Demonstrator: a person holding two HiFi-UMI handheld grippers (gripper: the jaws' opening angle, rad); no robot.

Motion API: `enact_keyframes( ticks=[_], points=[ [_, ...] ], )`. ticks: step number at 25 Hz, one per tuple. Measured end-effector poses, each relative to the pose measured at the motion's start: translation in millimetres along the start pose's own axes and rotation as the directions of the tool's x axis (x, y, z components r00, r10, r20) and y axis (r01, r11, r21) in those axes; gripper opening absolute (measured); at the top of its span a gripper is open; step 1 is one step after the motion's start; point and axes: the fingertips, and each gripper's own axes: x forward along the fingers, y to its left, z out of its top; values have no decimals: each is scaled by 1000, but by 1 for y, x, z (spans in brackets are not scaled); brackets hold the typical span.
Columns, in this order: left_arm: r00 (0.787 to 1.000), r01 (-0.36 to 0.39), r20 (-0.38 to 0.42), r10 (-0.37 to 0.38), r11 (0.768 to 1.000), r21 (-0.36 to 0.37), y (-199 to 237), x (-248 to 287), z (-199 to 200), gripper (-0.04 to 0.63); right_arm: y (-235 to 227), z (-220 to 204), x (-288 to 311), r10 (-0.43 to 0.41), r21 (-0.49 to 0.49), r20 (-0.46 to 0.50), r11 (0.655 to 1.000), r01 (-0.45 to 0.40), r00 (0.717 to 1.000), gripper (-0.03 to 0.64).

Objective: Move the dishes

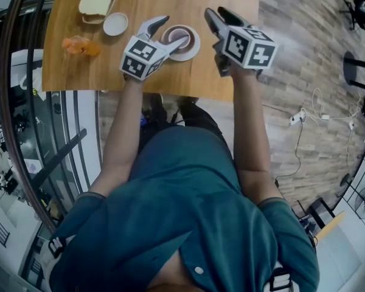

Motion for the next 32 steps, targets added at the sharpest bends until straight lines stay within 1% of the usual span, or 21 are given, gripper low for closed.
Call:
enact_keyframes(
  ticks=[6, 13, 16, 22, 28, 32],
  points=[
    [998, 0, -57, 0, 1000, -5, 0, 19, -30, 348, -13, -23, 20, 8, 21, -57, 1000, -7, 998, 135],
    [994, 4, -113, -8, 1000, -29, -2, 36, -63, 365, -25, -54, 42, 18, 45, -123, 999, -12, 992, 135],
    [991, -7, -134, 3, 1000, -28, -1, 43, -75, 375, -30, -66, 50, 22, 58, -150, 998, -14, 988, 135],
    [983, -12, -183, 9, 1000, -13, -5, 54, -89, 403, -39, -93, 64, 27, 83, -205, 997, -10, 978, 135],
    [973, -22, -228, 23, 1000, 8, -2, 60, -105, 403, -46, -123, 80, 34, 113, -262, 994, -4, 964, 135],
    [969, -28, -245, 28, 1000, 5, 1, 62, -114, 393, -50, -143, 89, 39, 129, -297, 992, 0, 954, 135]
  ],
)
